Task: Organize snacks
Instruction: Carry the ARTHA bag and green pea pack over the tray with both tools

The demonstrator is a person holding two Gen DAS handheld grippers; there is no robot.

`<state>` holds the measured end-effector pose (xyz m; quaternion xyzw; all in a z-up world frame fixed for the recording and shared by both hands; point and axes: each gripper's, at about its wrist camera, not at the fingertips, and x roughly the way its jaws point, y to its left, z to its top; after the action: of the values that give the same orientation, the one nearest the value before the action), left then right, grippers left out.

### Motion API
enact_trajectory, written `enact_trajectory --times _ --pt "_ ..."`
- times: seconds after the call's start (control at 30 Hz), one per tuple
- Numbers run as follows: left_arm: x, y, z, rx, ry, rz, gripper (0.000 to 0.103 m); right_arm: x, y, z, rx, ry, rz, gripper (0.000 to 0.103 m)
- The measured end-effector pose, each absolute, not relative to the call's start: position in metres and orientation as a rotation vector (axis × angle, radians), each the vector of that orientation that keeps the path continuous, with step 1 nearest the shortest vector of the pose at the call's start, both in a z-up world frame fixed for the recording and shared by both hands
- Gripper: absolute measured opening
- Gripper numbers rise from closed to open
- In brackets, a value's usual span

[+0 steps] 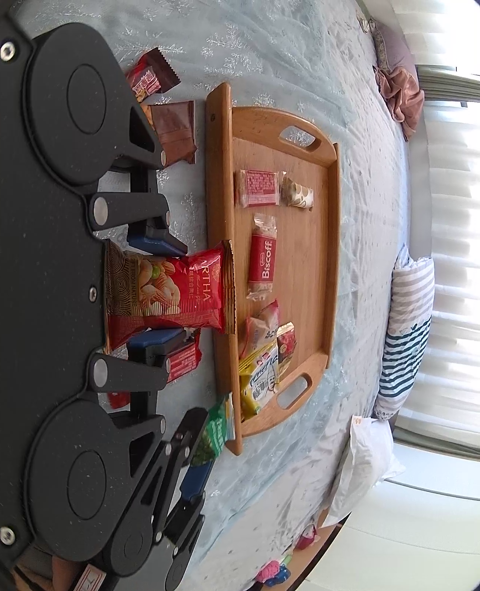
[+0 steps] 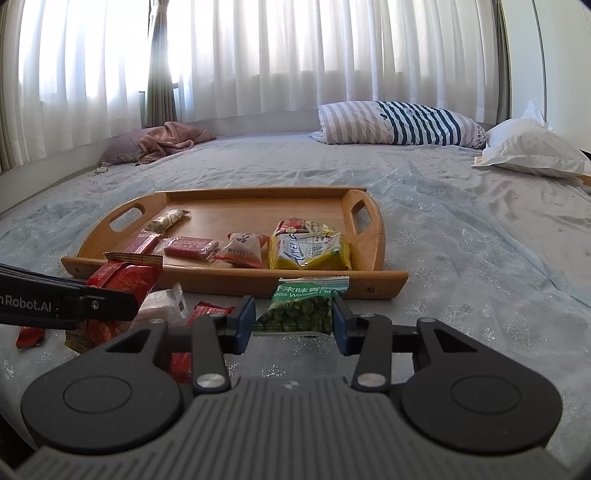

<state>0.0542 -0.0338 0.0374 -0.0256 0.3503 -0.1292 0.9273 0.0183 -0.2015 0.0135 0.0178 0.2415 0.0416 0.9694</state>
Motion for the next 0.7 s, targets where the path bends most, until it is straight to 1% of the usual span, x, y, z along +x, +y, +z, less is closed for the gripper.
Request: enact_trajectory --times 0.33,0.5,0.7 --pt "0.088 -0.007 0.062 -0.062 0.656 -0.251 0.038 0.032 -0.198 0.036 0.024 0.432 0.087 0.047" --pt "0.123 0.007 0.077 -0.07 0.632 -0.242 0.038 0.055 -0.194 0.045 0.025 0.423 0.108 0.047" --pt "0.166 0.013 0.084 -0.112 0.648 -0.262 0.038 0.092 -0.19 0.049 0.05 0.44 0.136 0.047"
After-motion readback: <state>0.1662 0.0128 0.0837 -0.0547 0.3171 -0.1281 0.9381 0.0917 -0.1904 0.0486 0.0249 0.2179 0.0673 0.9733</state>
